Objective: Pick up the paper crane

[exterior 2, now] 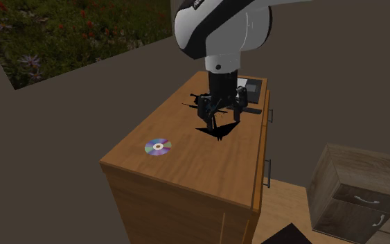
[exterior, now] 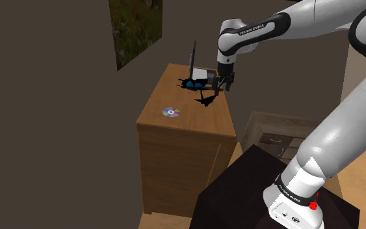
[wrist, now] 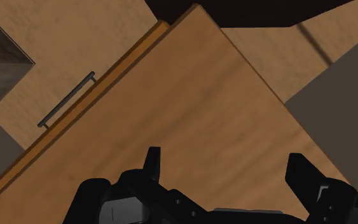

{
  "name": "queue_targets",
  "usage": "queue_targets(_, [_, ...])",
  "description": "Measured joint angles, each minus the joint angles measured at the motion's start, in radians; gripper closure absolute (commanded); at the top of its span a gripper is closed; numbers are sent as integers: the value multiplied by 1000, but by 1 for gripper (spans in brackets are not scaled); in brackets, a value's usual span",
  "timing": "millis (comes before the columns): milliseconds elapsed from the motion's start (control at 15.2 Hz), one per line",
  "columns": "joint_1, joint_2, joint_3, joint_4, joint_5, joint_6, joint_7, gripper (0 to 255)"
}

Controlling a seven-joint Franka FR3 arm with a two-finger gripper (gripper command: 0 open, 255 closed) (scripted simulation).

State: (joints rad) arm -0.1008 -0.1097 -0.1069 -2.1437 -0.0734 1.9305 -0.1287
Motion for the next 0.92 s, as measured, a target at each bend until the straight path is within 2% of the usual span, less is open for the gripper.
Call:
queue_targets(594, [-41,322,-36,249,40,72,-27,0])
queue_targets(924, [-80,533,-47,470,74,60,-50,0])
